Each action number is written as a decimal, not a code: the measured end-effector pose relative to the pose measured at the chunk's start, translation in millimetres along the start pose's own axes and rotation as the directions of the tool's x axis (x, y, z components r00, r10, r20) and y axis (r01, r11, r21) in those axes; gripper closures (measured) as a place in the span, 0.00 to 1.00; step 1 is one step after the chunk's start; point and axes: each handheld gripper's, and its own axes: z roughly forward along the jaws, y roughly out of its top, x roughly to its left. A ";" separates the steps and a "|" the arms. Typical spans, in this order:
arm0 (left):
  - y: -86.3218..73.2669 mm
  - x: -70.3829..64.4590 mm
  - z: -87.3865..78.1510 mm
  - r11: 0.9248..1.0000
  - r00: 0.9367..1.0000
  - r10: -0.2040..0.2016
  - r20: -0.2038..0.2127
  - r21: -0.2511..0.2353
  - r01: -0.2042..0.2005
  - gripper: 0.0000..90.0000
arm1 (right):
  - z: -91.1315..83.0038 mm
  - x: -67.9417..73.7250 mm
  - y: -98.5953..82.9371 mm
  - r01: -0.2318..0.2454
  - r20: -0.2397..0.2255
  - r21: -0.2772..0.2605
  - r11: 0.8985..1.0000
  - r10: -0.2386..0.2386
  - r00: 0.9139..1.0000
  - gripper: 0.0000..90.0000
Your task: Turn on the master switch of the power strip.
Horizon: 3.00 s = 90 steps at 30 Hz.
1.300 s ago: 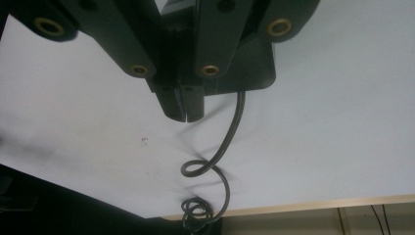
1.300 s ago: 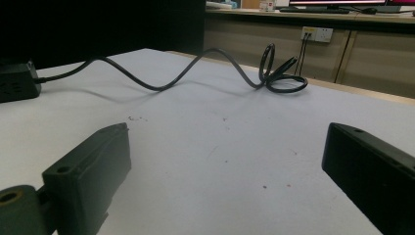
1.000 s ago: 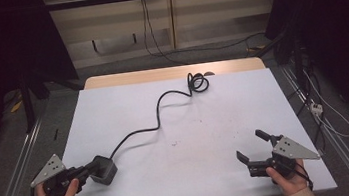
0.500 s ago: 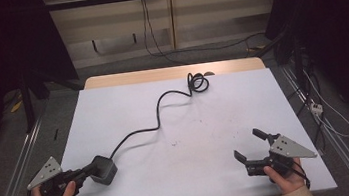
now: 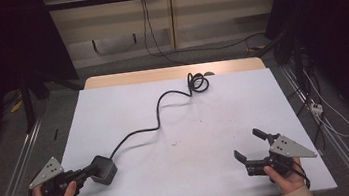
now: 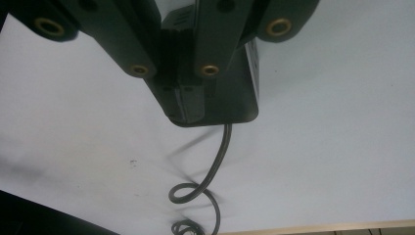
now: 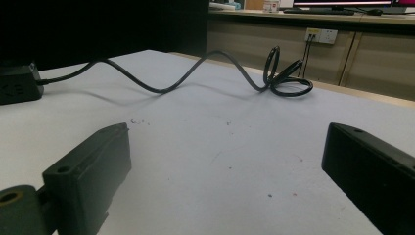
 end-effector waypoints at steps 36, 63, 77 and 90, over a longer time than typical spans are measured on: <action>-3.8 0.6 2.4 1.000 1.000 -0.006 0.003 0.001 0.006 1.00 | -0.2 1.1 -0.3 0.003 -0.006 0.002 1.000 -0.003 1.000 0.04; -4.4 0.3 2.9 1.000 1.000 -0.016 -0.001 0.004 0.016 1.00 | -0.1 1.2 -0.3 0.003 -0.006 0.003 1.000 -0.003 1.000 0.04; -4.7 -0.5 3.0 1.000 1.000 -0.019 -0.003 0.003 0.019 1.00 | -0.4 1.1 -0.2 0.003 -0.006 0.001 1.000 -0.003 1.000 0.04; -4.5 -0.2 3.1 1.000 1.000 -0.015 -0.002 0.005 0.015 1.00 | -0.2 1.0 -0.5 0.004 -0.006 0.002 1.000 -0.004 1.000 0.04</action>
